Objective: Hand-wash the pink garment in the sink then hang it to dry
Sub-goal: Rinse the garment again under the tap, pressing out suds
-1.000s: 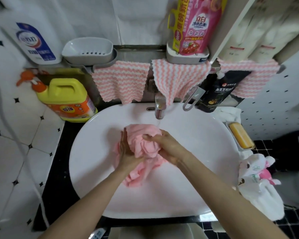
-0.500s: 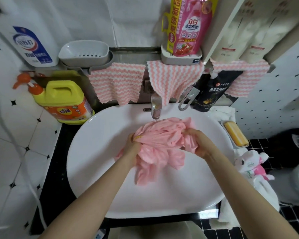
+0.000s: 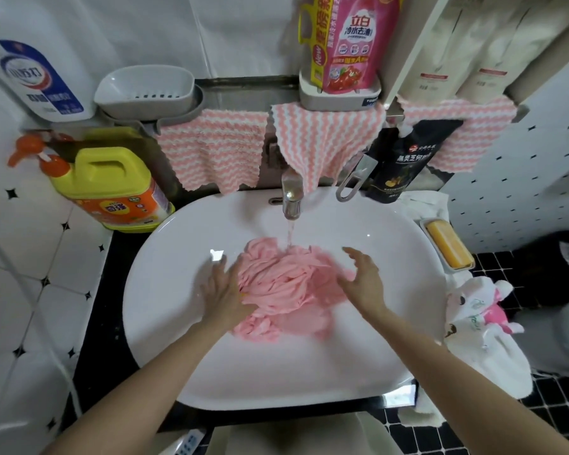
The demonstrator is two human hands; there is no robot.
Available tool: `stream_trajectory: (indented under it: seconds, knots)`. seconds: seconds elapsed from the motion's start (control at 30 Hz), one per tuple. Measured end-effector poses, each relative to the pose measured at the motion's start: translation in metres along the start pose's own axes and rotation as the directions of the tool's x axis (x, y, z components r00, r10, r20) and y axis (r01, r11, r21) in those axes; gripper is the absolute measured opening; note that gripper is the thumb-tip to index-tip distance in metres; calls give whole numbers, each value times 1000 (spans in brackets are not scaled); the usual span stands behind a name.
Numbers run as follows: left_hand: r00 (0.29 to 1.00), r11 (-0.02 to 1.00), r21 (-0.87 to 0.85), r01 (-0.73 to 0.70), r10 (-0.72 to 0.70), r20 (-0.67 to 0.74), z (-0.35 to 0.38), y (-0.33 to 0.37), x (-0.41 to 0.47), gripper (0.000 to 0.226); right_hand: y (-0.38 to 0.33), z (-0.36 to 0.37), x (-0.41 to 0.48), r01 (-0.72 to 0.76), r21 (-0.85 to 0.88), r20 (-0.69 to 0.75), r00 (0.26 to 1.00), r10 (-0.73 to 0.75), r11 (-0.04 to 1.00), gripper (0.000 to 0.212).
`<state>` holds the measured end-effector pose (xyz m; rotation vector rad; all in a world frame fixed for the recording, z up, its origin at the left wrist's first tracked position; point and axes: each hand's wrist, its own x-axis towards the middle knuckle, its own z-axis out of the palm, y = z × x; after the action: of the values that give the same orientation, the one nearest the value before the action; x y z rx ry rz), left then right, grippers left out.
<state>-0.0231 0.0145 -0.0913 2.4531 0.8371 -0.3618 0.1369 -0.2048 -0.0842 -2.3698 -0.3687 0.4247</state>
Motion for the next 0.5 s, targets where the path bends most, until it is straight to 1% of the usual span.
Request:
stream_trajectory:
  seconds: [0.03, 0.07, 0.1, 0.13, 0.17, 0.2, 0.23, 0.3, 0.4, 0.43, 0.5]
  knots:
    - [991, 979, 152, -132, 128, 38, 3, 0, 3, 126, -3, 9, -5, 174, -83, 146, 976, -160, 981, 78]
    - [971, 930, 280, -239, 221, 93, 8, -2, 6, 135, -4, 20, -8, 320, -168, 318, 913, -256, 932, 96]
    - [954, 866, 399, -301, 269, 134, 13, -5, 9, 142, -3, 32, -9, 426, -255, 464, 842, -277, 868, 110]
    - [945, 801, 500, -328, 277, 177, 18, -9, 12, 148, 0, 43, -11, 503, -335, 558, 787, -262, 797, 117]
    - [943, 750, 571, -334, 263, 205, 20, -12, 14, 153, 4, 52, -11, 557, -390, 605, 756, -252, 734, 119]
    - [940, 714, 612, -340, 263, 215, 22, -14, 16, 156, 10, 62, -9, 581, -423, 618, 746, -247, 695, 119]
    - [933, 695, 623, -358, 284, 219, 22, -15, 18, 157, 13, 68, -6, 584, -440, 616, 749, -245, 682, 117]
    - [913, 672, 619, -406, 327, 244, 24, -15, 30, 153, 18, 78, 4, 566, -461, 589, 771, -242, 683, 116]
    - [881, 683, 557, -473, 387, 273, 28, -14, 53, 141, 21, 87, 21, 543, -506, 570, 794, -212, 671, 116]
    - [871, 677, 550, -489, 410, 269, 31, -15, 59, 136, 22, 89, 26, 543, -514, 564, 797, -216, 663, 117]
    - [866, 682, 537, -497, 426, 260, 38, -17, 69, 133, 26, 93, 33, 555, -499, 561, 792, -240, 665, 118]
